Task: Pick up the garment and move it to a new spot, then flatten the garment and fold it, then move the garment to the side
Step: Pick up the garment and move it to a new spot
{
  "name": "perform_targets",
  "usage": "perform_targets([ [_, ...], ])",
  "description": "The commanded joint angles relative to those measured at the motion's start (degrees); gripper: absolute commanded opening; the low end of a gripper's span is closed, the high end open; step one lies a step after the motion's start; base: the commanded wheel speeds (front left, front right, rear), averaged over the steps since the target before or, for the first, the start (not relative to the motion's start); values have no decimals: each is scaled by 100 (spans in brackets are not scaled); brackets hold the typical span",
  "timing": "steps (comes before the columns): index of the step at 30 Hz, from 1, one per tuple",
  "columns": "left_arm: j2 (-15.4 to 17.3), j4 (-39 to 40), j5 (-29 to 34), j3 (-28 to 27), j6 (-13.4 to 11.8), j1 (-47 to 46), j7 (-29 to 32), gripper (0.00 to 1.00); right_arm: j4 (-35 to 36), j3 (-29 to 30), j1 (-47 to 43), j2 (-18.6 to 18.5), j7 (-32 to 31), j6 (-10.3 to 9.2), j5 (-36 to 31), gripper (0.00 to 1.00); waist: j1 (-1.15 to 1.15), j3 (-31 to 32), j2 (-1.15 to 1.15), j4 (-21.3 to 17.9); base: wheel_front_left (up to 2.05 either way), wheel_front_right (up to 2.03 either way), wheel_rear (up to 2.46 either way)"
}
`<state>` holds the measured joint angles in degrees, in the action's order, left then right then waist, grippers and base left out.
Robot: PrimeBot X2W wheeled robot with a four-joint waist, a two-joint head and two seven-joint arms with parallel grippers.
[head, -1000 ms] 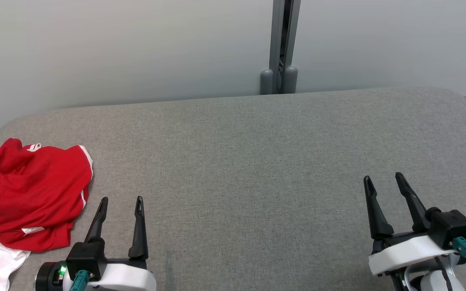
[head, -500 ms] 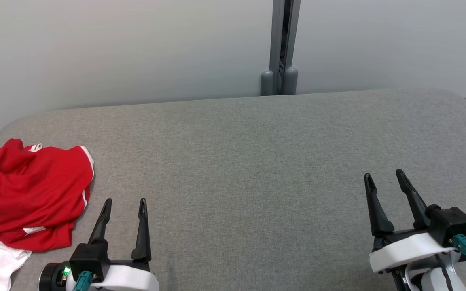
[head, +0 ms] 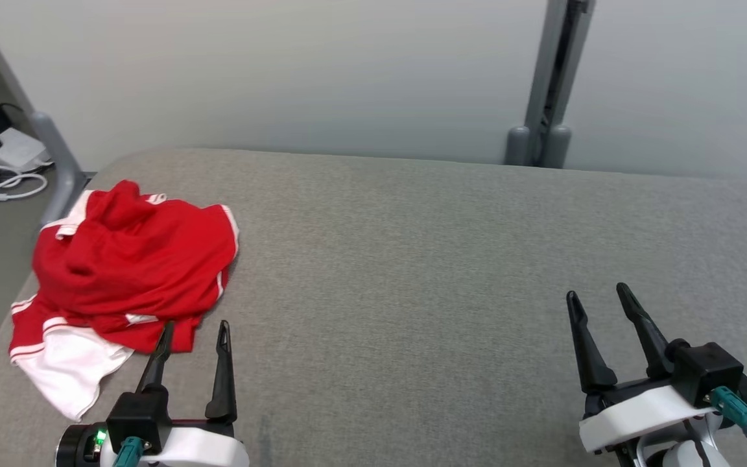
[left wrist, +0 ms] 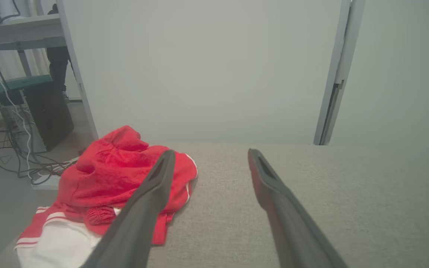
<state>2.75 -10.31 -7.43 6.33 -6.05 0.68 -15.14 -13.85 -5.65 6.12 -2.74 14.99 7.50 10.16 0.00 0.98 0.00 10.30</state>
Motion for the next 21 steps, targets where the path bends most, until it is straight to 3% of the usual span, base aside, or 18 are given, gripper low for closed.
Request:
perform_targets([
  [1,24,-6,48,-65,37,24,-8,100,5,-24,-60,-32,25,-2,11,100,0,39,0,433,0,0,0],
  [13,22,3,233,-495,205,142,-8,100,-95,-368,-91,-32,26,-2,184,100,0,132,0,1652,0,0,0],
  [21,22,250,107,-722,81,356,-8,100,-426,-964,300,-38,25,-2,303,100,0,-36,0,1878,0,0,0],
])
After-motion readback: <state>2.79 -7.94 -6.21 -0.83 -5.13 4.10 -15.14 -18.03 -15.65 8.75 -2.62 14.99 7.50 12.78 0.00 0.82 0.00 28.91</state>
